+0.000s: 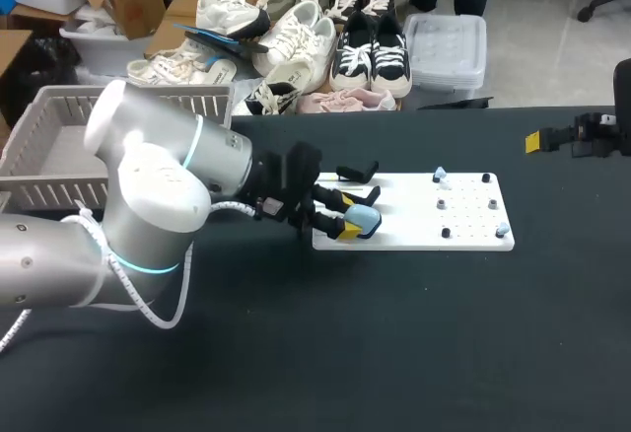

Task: Pick up each earbud case from the left stands, insert the matching earbuds, close the lid, and place the case in the box.

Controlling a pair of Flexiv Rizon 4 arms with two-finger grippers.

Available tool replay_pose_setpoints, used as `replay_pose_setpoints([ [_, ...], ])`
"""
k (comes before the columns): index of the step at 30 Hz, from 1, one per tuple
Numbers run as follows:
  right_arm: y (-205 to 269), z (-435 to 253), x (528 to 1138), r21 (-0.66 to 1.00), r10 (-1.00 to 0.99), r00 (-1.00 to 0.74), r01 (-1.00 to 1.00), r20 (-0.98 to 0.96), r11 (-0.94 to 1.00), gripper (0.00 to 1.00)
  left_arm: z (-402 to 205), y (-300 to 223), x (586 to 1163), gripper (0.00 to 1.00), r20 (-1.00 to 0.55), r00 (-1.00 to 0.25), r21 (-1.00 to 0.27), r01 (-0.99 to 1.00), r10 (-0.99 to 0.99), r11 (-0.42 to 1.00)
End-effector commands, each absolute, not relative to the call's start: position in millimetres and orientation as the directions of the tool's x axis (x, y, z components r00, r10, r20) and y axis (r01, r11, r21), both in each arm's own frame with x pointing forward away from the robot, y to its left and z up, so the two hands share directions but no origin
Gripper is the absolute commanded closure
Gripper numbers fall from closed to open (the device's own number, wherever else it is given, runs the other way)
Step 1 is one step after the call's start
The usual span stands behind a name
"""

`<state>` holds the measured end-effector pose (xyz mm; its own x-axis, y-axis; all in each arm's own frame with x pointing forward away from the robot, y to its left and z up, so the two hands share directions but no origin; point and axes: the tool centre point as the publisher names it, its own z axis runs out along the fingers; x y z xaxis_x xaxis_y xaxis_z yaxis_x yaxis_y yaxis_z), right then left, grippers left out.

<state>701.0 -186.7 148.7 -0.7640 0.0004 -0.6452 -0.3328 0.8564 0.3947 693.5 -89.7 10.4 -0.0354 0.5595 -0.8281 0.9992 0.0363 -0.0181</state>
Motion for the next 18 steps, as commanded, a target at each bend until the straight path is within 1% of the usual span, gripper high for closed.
replay_pose_setpoints([
  [1, -187.5, 148.6, 701.8, 0.396, -0.001, -0.765, -0.334, -0.644, 0.855, 0.0, 9.1, -92.1, 696.3, 0.6, -0.826, -0.036, -0.021, 0.999, 0.562, 0.035],
  [3, -187.5, 148.6, 701.8, 0.396, -0.001, -0.765, -0.334, -0.644, 0.855, 0.0, 9.1, -92.1, 696.2, 0.64, -0.826, -0.034, -0.019, 0.999, 0.563, 0.033],
  [5, -187.5, 148.6, 701.8, 0.396, -0.001, -0.765, -0.334, -0.644, 0.855, 0.0, 9.3, -92.0, 696.0, 0.65, -0.826, -0.033, -0.019, 0.999, 0.563, 0.031],
  [6, -187.5, 148.6, 701.8, 0.396, -0.001, -0.765, -0.334, -0.644, 0.855, 0.0, 9.3, -92.0, 695.9, 0.7, -0.826, -0.033, -0.019, 0.999, 0.563, 0.031],
  [9, -187.5, 148.6, 701.8, 0.396, -0.001, -0.765, -0.334, -0.644, 0.855, 0.0, 9.7, -91.4, 695.6, 0.91, -0.826, -0.034, -0.02, 0.999, 0.562, 0.031],
  [10, -187.5, 148.6, 701.8, 0.396, -0.001, -0.765, -0.334, -0.644, 0.855, 0.0, 10.1, -91.1, 695.6, 0.92, -0.827, -0.034, -0.021, 0.999, 0.562, 0.031],
  [12, -187.5, 148.6, 701.8, 0.396, -0.001, -0.765, -0.334, -0.644, 0.855, 0.0, 10.8, -90.8, 695.5, 1.0, -0.828, -0.035, -0.021, 0.999, 0.56, 0.03],
  [18, -187.5, 148.6, 701.8, 0.396, -0.001, -0.765, -0.334, -0.644, 0.855, 0.0, 13.9, -89.6, 691.6, 1.0, -0.83, -0.033, -0.022, 0.999, 0.557, 0.026],
])
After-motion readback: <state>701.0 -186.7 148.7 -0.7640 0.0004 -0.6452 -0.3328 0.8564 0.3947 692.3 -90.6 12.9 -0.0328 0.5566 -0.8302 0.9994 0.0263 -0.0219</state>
